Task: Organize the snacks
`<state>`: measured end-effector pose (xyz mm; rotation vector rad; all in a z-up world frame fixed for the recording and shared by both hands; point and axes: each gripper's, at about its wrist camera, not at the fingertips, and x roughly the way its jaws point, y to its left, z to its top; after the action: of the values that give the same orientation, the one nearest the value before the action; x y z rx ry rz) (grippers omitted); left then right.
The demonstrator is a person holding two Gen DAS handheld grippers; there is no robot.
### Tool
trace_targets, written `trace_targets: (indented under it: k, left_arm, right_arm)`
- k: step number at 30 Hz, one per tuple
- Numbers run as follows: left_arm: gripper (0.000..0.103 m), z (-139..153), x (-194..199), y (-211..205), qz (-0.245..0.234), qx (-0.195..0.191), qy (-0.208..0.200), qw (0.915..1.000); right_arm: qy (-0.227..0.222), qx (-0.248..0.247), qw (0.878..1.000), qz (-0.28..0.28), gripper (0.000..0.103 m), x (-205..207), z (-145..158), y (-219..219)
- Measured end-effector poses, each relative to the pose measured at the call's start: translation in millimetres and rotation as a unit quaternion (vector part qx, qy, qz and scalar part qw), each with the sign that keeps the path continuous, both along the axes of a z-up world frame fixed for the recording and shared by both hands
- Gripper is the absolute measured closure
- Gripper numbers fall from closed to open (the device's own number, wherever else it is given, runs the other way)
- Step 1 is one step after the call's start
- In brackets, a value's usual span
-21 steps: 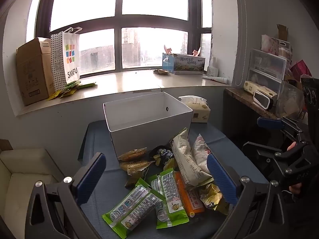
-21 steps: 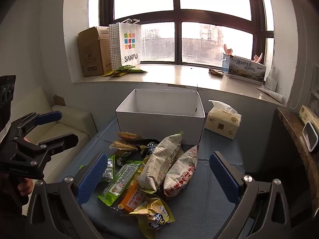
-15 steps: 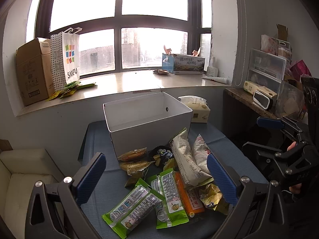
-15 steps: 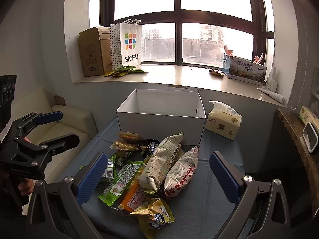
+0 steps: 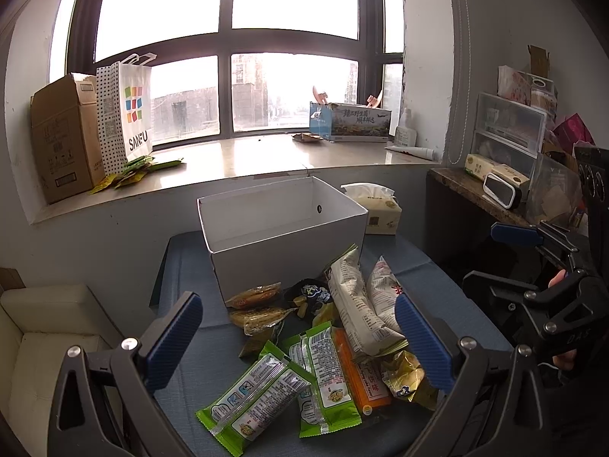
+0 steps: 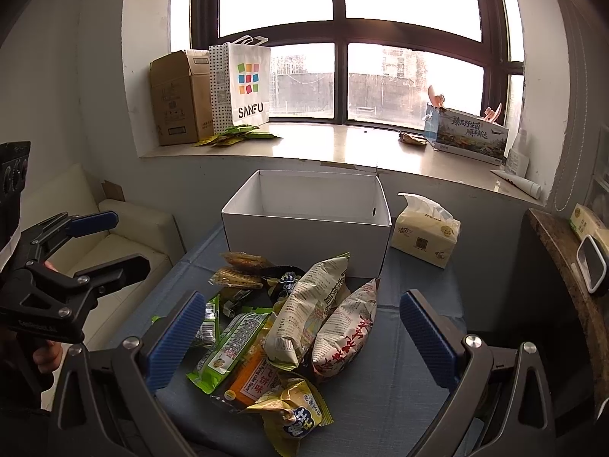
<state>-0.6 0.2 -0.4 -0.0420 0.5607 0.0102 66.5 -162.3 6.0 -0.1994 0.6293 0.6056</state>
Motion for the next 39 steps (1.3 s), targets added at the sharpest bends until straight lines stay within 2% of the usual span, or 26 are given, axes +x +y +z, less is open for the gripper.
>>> trace_targets:
  k: [23, 31, 36, 39]
  left_arm:
    - [0.0, 2.2, -0.7, 0.9, 0.002, 0.008, -0.006, 1.0]
    - [0.0, -7.6, -1.5, 6.6, -0.004, 0.019, -0.01, 0.9998]
    - [0.0, -25.2, 0.0, 11.9, -0.023, 0.005, 0.016, 0.9996]
    - [0.0, -35.1, -3.2, 15.6, -0.025, -0.012, 0.019, 0.9994]
  right_arm:
    - [0.013, 0.001, 1.0, 0.007, 0.0, 4.2, -5.6, 2.7]
    - [0.083, -0.018, 0.996, 0.021, 0.0, 51.1, -46.1, 25.5]
    - [0.144, -0.02, 0.988, 0.043, 0.0, 91.9, -82.1, 43.9]
    - [0.187, -0.023, 0.982, 0.035, 0.0, 114.9, -105.5, 52.6]
